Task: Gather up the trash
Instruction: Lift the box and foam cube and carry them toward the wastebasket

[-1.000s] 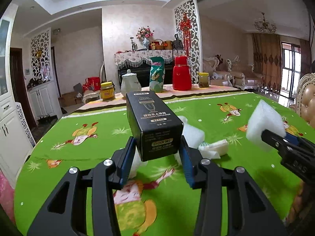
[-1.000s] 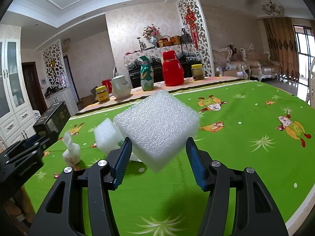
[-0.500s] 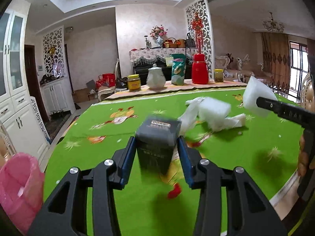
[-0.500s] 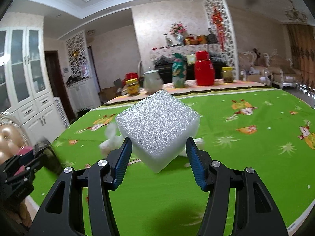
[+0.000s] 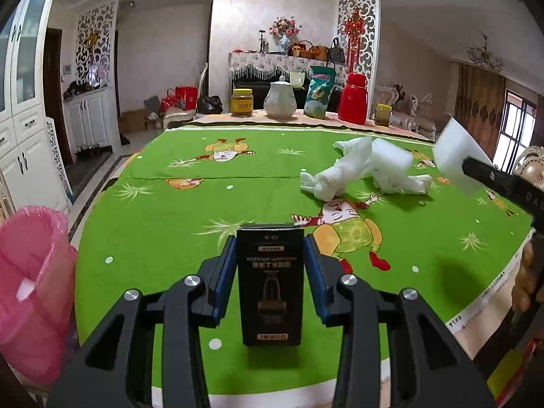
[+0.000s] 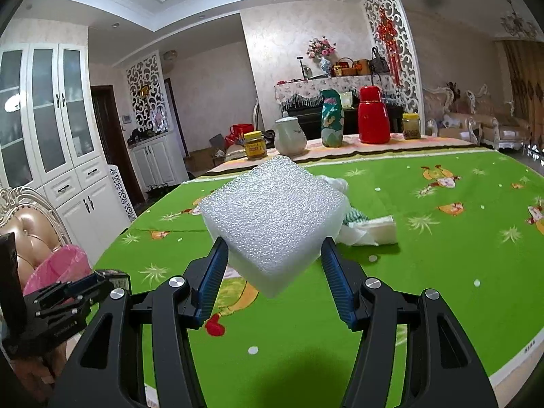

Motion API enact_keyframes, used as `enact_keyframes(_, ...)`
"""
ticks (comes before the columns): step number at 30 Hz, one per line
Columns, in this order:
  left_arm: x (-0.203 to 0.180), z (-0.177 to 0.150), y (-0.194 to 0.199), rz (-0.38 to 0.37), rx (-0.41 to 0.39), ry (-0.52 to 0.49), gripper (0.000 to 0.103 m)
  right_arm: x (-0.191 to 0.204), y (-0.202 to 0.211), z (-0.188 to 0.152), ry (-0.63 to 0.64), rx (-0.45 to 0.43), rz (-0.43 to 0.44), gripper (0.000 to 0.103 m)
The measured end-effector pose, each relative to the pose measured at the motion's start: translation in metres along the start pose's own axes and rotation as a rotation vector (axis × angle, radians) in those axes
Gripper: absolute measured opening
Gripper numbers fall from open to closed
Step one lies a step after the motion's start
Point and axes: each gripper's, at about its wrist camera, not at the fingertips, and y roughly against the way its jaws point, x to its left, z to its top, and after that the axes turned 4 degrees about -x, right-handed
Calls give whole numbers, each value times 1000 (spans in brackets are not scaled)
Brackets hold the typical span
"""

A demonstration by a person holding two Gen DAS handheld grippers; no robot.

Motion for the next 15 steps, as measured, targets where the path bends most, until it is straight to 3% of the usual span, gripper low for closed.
enact_keyframes(8, 9, 11, 8, 17, -51, 32, 38, -6, 7, -4, -34, -3, 16, 56)
enact_keyframes(15, 25, 16, 28, 43, -101, 42, 38, 11, 6, -2, -21, 6, 59, 56)
